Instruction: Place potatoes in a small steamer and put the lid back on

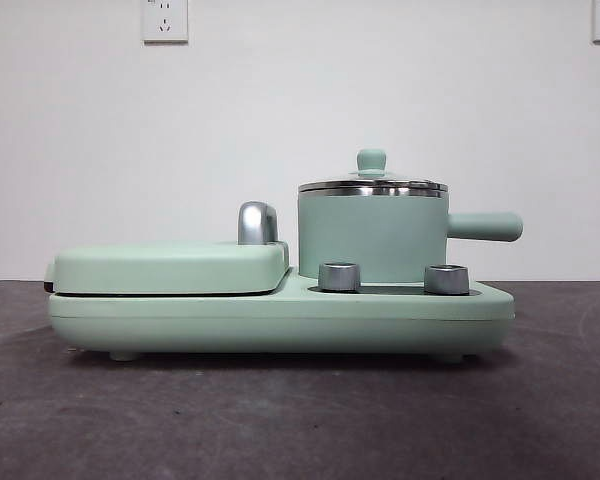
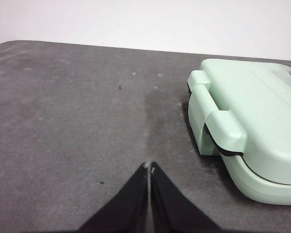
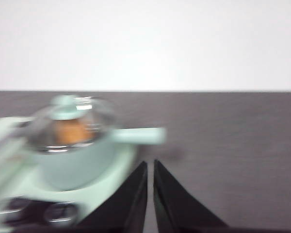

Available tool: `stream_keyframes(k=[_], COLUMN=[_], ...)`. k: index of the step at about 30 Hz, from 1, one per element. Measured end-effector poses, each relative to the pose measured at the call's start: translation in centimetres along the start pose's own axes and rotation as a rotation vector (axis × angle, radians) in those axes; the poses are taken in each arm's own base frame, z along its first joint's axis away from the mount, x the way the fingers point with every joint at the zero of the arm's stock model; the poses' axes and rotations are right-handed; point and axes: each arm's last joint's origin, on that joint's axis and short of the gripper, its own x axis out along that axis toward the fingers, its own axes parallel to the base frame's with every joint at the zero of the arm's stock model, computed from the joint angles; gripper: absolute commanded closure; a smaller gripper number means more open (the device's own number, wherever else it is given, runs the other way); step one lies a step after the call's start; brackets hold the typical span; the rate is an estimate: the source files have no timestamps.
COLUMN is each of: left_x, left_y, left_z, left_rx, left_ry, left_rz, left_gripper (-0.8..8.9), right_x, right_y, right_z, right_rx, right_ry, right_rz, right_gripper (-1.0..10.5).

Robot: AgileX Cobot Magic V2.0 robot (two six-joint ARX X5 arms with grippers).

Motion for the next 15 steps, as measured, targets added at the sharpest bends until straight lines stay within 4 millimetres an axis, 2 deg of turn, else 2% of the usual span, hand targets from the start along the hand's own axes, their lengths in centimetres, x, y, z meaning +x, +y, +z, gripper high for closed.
stream_keyframes(k=[6, 15], left_x=[0.0, 0.0], left_y=[0.0, 0.0], left_z=[0.0, 0.0], left_rx=[0.0, 0.0], left_ry=[0.0, 0.0], left_rz=[0.0, 0.0], left_gripper=[8.08, 8.08], right_x=[1.1, 1.7], right_y=[-1.1, -1.7], right_z=[-6.1, -10.8], right_rx=[-0.044, -0.061], right_ry=[0.029, 0.071], right_rz=[-0.087, -0.108], right_gripper=[9.3, 9.3])
